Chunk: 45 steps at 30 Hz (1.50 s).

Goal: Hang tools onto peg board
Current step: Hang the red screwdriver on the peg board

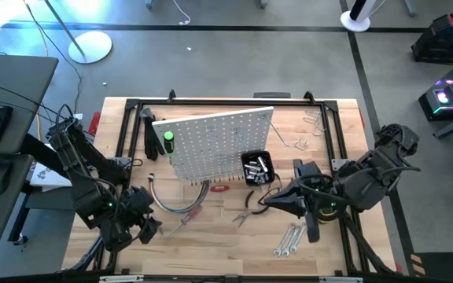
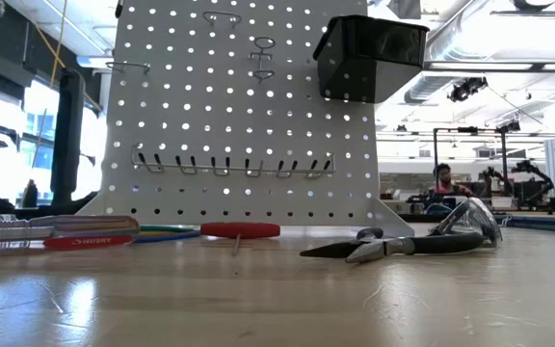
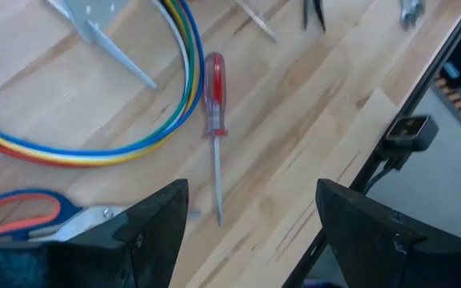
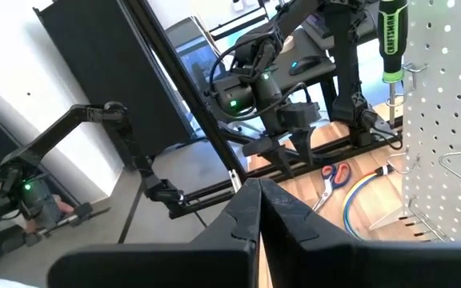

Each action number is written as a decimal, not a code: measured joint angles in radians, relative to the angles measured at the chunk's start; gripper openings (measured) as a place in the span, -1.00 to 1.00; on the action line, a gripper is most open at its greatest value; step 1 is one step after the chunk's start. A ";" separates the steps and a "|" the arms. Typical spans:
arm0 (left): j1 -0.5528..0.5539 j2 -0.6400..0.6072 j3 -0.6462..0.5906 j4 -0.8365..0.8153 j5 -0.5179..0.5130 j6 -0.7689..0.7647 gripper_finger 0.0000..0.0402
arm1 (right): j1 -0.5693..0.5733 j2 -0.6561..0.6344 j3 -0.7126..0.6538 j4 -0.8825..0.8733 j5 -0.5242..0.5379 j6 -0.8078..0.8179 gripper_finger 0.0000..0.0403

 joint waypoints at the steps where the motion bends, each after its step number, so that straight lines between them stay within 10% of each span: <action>1: 0.000 0.000 0.000 0.000 0.015 0.008 0.34 | 0.000 0.000 0.000 0.000 0.000 0.000 -1.00; 36: 0.000 0.000 0.000 0.014 0.050 0.029 0.34 | 0.000 -0.001 0.000 0.000 0.048 0.001 -1.00; 45: -0.003 0.000 0.000 0.023 0.069 0.055 0.34 | 0.013 0.049 -0.001 -0.241 -0.133 0.415 -1.00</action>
